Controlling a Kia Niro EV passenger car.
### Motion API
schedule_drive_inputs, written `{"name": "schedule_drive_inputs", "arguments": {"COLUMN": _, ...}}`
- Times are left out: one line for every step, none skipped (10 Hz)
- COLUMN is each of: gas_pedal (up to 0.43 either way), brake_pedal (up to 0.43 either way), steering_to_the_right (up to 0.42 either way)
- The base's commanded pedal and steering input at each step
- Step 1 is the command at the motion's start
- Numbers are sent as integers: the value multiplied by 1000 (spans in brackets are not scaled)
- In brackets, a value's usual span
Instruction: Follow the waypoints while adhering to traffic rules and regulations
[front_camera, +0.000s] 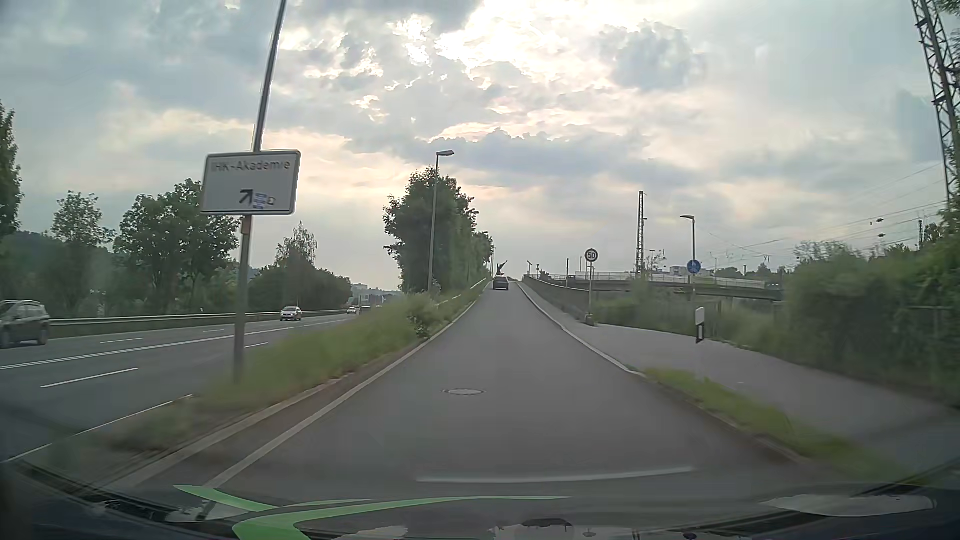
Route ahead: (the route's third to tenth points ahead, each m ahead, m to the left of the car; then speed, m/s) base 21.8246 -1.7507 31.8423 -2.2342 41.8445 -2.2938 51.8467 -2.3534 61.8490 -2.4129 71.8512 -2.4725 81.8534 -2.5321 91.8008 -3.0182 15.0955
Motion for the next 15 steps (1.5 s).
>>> {"name": "schedule_drive_inputs", "arguments": {"gas_pedal": 0, "brake_pedal": 0, "steering_to_the_right": 3}}
{"name": "schedule_drive_inputs", "arguments": {"gas_pedal": 0, "brake_pedal": 0, "steering_to_the_right": 3}}
{"name": "schedule_drive_inputs", "arguments": {"gas_pedal": 0, "brake_pedal": 0, "steering_to_the_right": 3}}
{"name": "schedule_drive_inputs", "arguments": {"gas_pedal": 0, "brake_pedal": 0, "steering_to_the_right": 3}}
{"name": "schedule_drive_inputs", "arguments": {"gas_pedal": 0, "brake_pedal": 0, "steering_to_the_right": 3}}
{"name": "schedule_drive_inputs", "arguments": {"gas_pedal": 0, "brake_pedal": 0, "steering_to_the_right": 3}}
{"name": "schedule_drive_inputs", "arguments": {"gas_pedal": 0, "brake_pedal": 0, "steering_to_the_right": 3}}
{"name": "schedule_drive_inputs", "arguments": {"gas_pedal": 0, "brake_pedal": 0, "steering_to_the_right": 3}}
{"name": "schedule_drive_inputs", "arguments": {"gas_pedal": 0, "brake_pedal": 0, "steering_to_the_right": 3}}
{"name": "schedule_drive_inputs", "arguments": {"gas_pedal": 0, "brake_pedal": 0, "steering_to_the_right": 3}}
{"name": "schedule_drive_inputs", "arguments": {"gas_pedal": 0, "brake_pedal": 0, "steering_to_the_right": 3}}
{"name": "schedule_drive_inputs", "arguments": {"gas_pedal": 0, "brake_pedal": 0, "steering_to_the_right": 4}}
{"name": "schedule_drive_inputs", "arguments": {"gas_pedal": 0, "brake_pedal": 0, "steering_to_the_right": 4}}
{"name": "schedule_drive_inputs", "arguments": {"gas_pedal": 0, "brake_pedal": 0, "steering_to_the_right": 4}}
{"name": "schedule_drive_inputs", "arguments": {"gas_pedal": 0, "brake_pedal": 0, "steering_to_the_right": 4}}
